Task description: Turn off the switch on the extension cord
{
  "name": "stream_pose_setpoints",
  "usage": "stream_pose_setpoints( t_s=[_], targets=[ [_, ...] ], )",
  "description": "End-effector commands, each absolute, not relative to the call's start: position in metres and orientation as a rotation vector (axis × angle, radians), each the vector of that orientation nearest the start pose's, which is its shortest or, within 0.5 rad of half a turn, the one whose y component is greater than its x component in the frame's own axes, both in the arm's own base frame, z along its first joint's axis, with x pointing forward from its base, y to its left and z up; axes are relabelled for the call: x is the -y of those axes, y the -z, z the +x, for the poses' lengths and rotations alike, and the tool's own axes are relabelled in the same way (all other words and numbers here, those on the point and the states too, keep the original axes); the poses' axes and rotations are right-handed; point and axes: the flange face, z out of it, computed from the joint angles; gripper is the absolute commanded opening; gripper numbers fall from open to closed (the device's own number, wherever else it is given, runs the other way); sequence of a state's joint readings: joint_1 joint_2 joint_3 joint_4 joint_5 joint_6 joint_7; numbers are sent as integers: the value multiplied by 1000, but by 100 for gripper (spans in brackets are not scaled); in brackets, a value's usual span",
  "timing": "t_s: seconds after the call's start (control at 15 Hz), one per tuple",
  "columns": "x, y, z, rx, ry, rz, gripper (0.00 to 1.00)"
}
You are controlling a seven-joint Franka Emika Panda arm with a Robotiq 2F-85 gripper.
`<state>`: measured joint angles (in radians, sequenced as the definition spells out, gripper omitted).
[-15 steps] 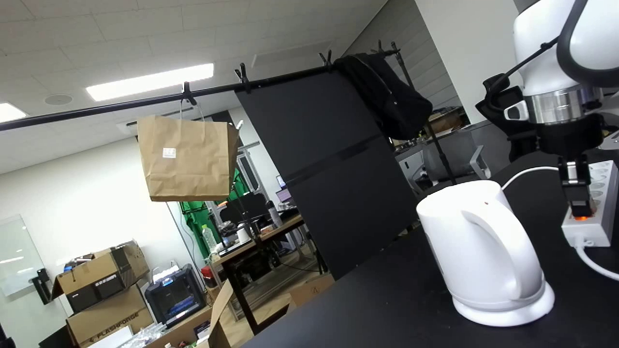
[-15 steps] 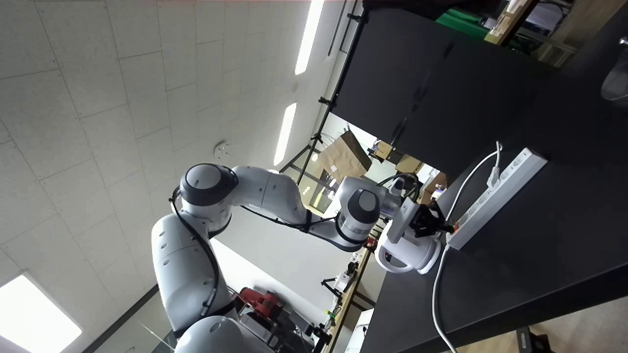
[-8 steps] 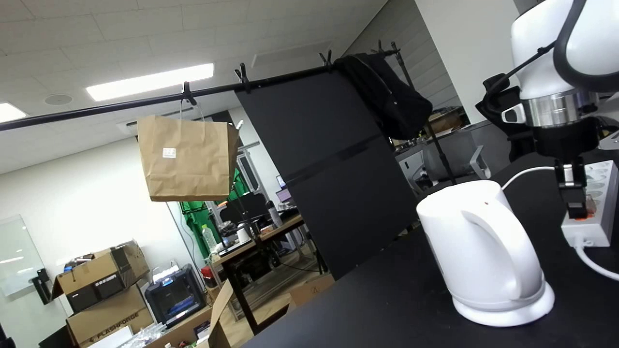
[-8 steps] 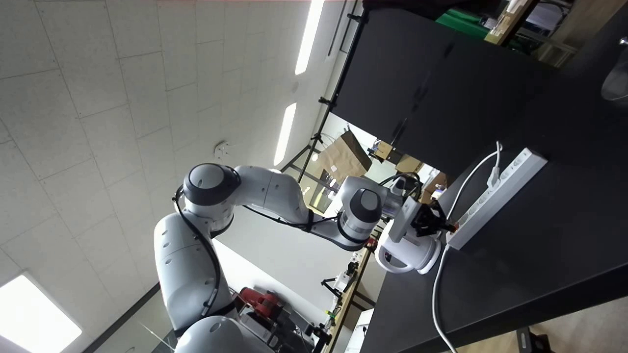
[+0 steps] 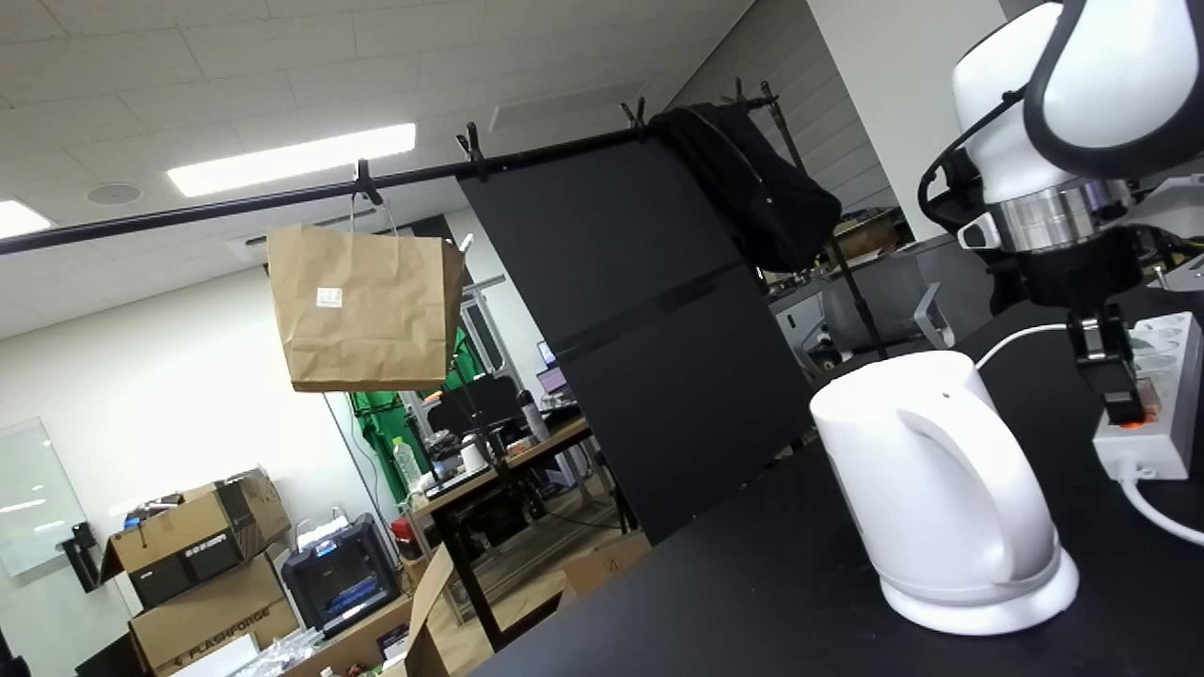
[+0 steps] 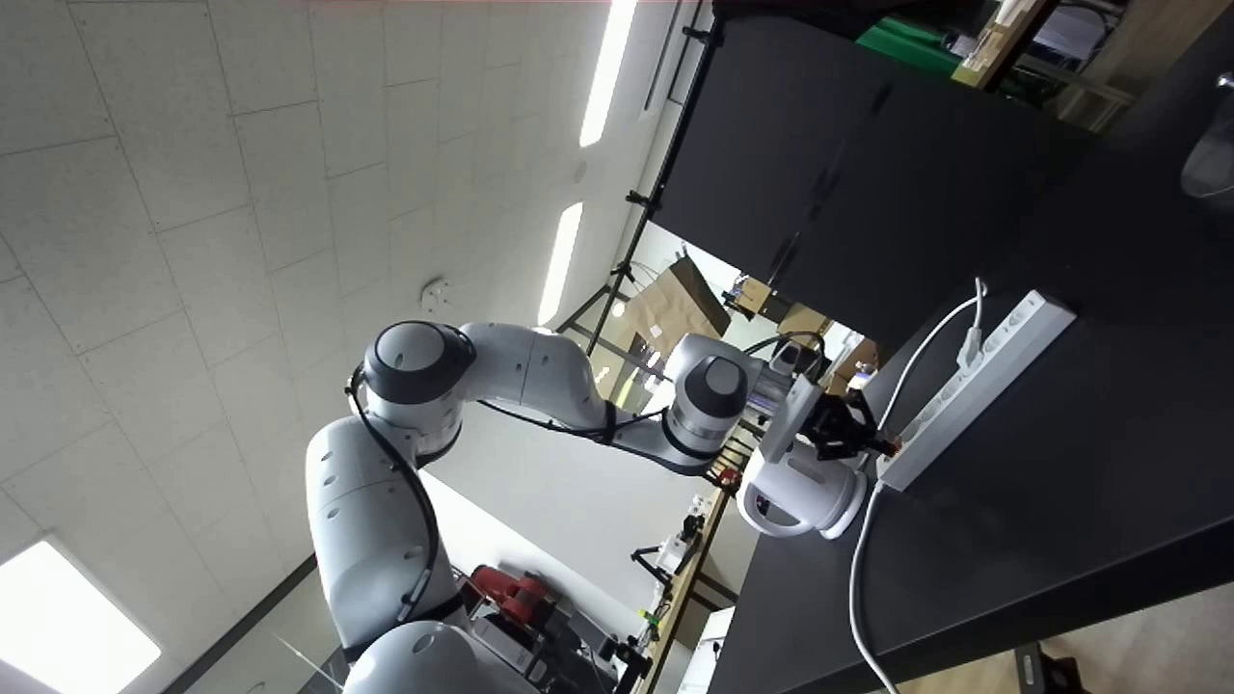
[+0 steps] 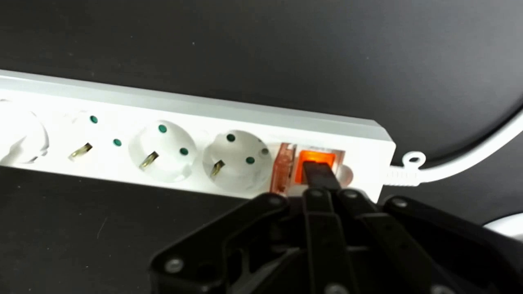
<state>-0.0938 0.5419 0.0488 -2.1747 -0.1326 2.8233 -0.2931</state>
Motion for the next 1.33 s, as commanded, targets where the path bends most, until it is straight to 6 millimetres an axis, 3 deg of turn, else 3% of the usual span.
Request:
stream_pose_setpoints(
  t_s=[0.0,0.6,1.27],
  targets=[
    [23,-148,590,550,53,-3114,0],
    [22,-147,611,567,-16,-3095,0],
    [17,-145,586,592,138,-3101,0]
  ],
)
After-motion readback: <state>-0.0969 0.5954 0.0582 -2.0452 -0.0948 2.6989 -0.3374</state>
